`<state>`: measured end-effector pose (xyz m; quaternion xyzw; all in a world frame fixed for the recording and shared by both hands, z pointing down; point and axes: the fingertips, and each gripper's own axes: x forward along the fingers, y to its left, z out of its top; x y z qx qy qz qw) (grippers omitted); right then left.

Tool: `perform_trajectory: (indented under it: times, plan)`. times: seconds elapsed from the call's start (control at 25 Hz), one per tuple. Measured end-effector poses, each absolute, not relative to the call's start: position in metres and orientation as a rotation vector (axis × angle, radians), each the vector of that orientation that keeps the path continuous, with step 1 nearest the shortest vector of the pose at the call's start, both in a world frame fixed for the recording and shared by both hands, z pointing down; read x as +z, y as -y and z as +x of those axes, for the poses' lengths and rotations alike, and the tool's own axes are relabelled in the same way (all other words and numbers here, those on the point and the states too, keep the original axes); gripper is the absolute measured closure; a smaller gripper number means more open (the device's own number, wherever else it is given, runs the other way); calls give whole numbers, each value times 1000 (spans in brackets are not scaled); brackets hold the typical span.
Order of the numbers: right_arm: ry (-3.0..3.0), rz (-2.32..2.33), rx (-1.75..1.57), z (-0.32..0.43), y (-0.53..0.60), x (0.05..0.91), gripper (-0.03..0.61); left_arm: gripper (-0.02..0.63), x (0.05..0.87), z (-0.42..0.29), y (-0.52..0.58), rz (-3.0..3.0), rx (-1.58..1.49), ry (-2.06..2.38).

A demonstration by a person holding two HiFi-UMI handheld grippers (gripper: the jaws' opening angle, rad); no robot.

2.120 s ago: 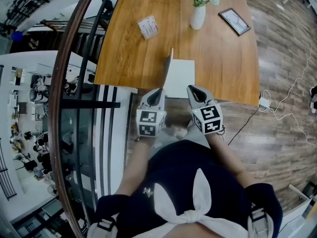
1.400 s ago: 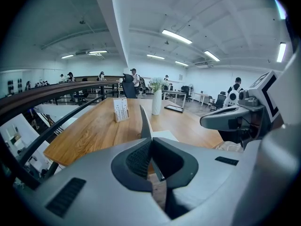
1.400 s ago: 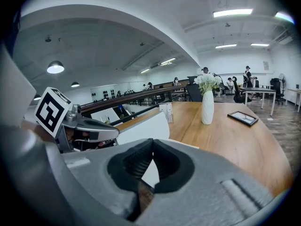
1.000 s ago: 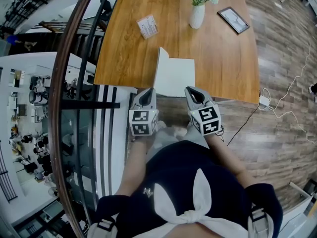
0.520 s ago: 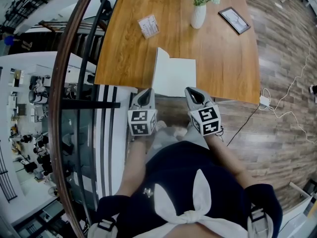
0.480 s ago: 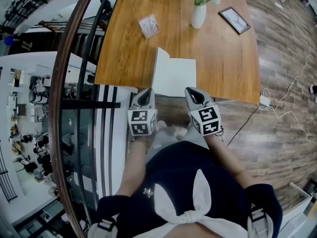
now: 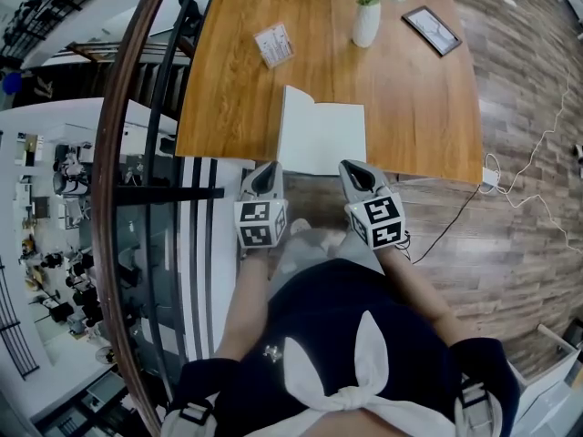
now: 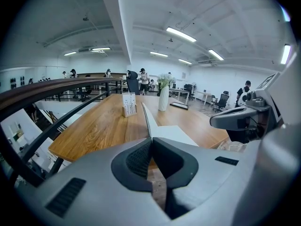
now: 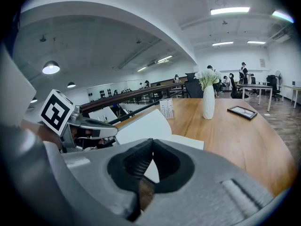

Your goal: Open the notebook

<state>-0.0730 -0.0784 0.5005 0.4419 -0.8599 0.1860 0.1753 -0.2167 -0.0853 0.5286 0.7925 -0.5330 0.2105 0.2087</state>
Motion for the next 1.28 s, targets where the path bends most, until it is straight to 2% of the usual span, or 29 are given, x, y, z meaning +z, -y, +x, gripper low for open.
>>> perform_trajectory:
  times: [1.28]
  plan:
    - [2329, 1384, 616, -100, 81, 535, 580, 592, 567, -264, 110, 2199, 587, 1412]
